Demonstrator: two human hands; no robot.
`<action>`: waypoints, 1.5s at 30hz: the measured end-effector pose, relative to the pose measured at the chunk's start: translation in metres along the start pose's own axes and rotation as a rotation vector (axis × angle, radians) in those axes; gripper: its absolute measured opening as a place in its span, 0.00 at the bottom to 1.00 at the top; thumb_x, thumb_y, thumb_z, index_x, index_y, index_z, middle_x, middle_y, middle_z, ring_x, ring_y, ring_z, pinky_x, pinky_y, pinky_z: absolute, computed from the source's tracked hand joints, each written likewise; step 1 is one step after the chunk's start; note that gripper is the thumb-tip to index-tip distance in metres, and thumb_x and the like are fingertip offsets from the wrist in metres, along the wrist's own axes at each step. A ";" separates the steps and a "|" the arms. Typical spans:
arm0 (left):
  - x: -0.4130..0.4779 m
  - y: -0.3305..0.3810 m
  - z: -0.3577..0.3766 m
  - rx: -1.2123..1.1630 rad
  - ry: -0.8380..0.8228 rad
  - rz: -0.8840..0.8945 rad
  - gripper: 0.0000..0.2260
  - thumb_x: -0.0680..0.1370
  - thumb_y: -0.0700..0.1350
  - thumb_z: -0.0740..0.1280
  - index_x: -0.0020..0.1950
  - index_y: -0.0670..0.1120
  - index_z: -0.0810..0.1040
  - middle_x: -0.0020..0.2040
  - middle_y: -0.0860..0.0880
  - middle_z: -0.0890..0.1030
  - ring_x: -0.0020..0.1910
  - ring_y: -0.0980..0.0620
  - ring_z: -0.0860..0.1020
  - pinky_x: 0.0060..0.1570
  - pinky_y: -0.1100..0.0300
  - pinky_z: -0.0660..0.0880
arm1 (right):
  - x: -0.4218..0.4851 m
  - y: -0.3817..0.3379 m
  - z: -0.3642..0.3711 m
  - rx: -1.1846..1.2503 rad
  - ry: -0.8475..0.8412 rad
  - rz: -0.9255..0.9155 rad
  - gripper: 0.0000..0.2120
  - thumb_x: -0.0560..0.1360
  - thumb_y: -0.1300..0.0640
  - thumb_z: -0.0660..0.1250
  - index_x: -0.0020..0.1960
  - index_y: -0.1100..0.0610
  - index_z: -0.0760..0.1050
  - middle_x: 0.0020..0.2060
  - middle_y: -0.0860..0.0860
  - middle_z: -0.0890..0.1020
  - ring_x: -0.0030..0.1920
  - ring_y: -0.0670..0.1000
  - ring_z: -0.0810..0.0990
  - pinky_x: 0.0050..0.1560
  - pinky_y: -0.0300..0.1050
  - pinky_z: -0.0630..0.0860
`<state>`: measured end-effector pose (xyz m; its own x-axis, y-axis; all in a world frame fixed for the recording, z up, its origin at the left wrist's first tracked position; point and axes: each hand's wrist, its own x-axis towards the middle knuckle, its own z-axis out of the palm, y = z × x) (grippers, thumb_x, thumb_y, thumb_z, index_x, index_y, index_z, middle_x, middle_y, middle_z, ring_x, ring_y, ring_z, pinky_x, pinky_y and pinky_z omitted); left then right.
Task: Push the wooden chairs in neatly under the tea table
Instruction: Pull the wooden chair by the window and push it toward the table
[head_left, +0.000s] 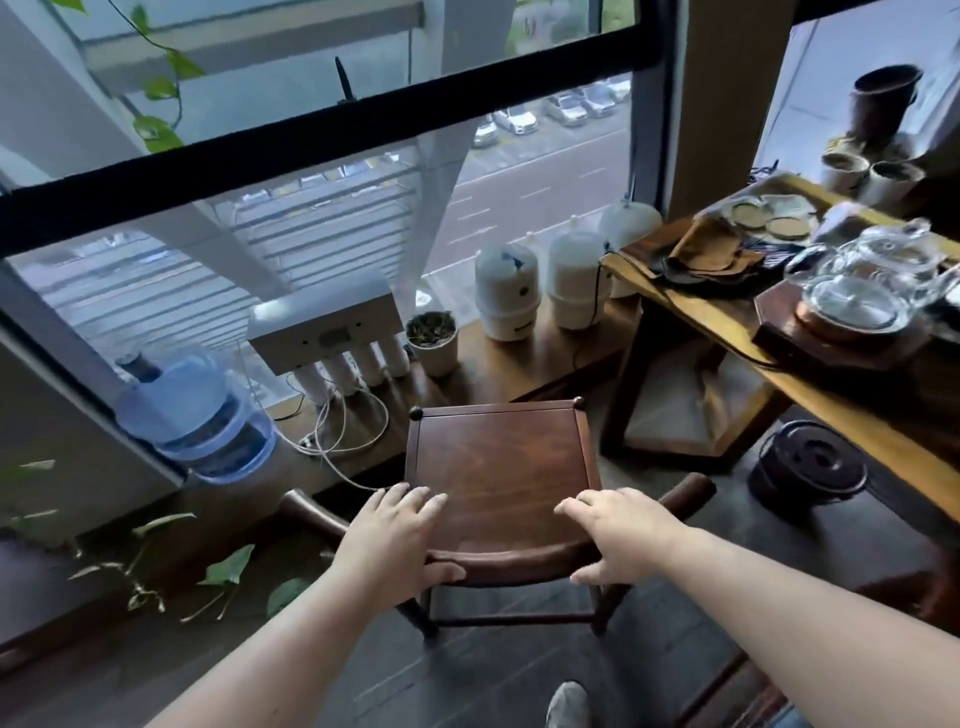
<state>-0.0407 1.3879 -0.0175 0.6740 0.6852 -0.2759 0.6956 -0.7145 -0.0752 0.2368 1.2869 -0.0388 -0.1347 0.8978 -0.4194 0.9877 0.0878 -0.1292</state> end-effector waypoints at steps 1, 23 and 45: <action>0.004 -0.001 0.004 -0.013 -0.017 0.018 0.43 0.67 0.75 0.58 0.74 0.51 0.58 0.73 0.48 0.65 0.72 0.46 0.59 0.71 0.49 0.55 | 0.004 0.001 0.001 -0.002 -0.024 0.004 0.38 0.67 0.33 0.68 0.71 0.48 0.61 0.62 0.50 0.75 0.61 0.55 0.74 0.60 0.52 0.70; 0.033 -0.028 0.063 -0.047 -0.059 0.243 0.39 0.60 0.83 0.41 0.36 0.50 0.71 0.33 0.50 0.80 0.35 0.45 0.80 0.32 0.54 0.65 | 0.035 -0.004 0.008 -0.013 -0.293 0.094 0.18 0.57 0.35 0.65 0.36 0.49 0.73 0.29 0.47 0.75 0.41 0.55 0.81 0.40 0.45 0.76; 0.076 -0.061 0.051 0.152 -0.078 0.728 0.37 0.61 0.80 0.46 0.40 0.50 0.74 0.36 0.50 0.81 0.35 0.43 0.80 0.32 0.54 0.66 | -0.009 -0.070 0.034 0.271 -0.281 0.385 0.15 0.61 0.37 0.65 0.38 0.47 0.73 0.34 0.46 0.79 0.39 0.55 0.79 0.40 0.48 0.75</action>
<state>-0.0440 1.4764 -0.0829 0.9274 0.0232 -0.3734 0.0343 -0.9992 0.0229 0.1659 1.2578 -0.0561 0.1799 0.6898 -0.7013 0.9191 -0.3720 -0.1302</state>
